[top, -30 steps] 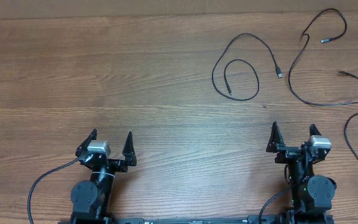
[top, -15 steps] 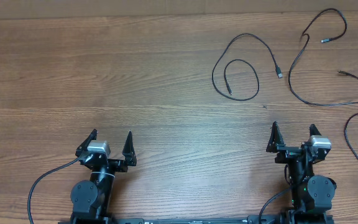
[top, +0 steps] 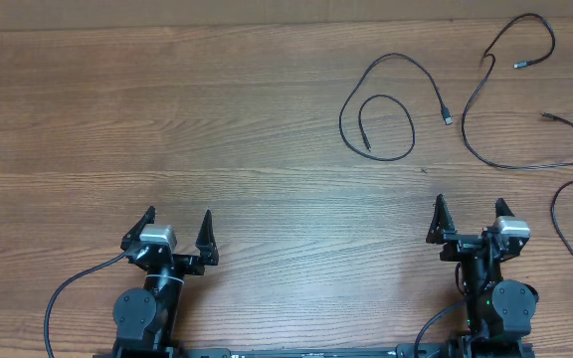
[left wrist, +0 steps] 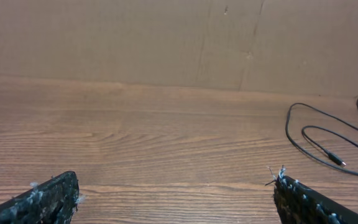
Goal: Untangle cables
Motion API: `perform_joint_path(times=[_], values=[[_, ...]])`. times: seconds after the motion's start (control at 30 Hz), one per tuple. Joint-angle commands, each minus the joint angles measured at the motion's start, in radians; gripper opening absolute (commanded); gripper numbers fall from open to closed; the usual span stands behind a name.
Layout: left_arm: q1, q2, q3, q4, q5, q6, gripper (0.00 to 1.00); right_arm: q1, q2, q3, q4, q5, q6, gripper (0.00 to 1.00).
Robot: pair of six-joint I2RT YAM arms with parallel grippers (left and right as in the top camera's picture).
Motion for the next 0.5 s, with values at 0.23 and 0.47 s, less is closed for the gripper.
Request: perform_joint_path(times=[0.23, 0.47], values=[[-0.003, -0.002, -0.007, 0.000, -0.013, 0.016, 1.00, -0.003, -0.011, -0.011, 0.006, -0.005, -0.004, 1.00], [-0.003, -0.002, -0.007, 0.001, -0.013, 0.016, 0.99, -0.003, -0.011, -0.011, 0.006, -0.005, -0.004, 1.00]])
